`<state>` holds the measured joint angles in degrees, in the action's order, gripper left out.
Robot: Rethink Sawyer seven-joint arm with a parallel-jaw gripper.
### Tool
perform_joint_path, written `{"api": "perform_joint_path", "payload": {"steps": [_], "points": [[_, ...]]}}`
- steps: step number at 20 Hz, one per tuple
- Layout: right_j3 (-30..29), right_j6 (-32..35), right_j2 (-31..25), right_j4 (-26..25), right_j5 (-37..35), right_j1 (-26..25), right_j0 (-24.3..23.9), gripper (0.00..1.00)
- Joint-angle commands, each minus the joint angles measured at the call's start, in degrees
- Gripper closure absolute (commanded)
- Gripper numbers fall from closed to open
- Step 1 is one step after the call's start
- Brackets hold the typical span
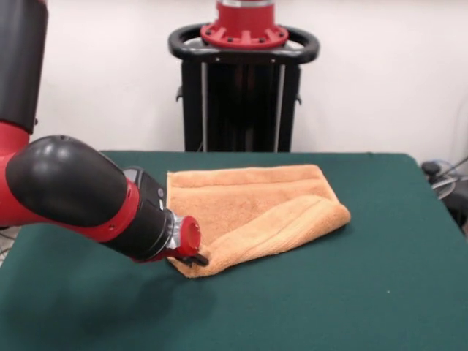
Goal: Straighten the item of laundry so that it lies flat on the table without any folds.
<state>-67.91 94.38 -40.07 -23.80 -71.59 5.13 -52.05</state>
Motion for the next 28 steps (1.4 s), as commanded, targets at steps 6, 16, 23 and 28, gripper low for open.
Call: {"api": "perform_joint_path", "payload": {"steps": [6, 16, 23, 28], "points": [[2.59, -17.78, -6.19, 1.03, 9.24, -6.13, -1.26, 1.00], [5.32, -23.76, -6.63, 0.18, 8.89, -9.35, -2.34, 1.00], [5.27, -23.91, -6.17, -0.11, 9.06, -8.90, -2.01, 0.00], [5.25, -24.03, -6.06, -0.20, 8.97, -8.81, -1.94, 0.00]]}}
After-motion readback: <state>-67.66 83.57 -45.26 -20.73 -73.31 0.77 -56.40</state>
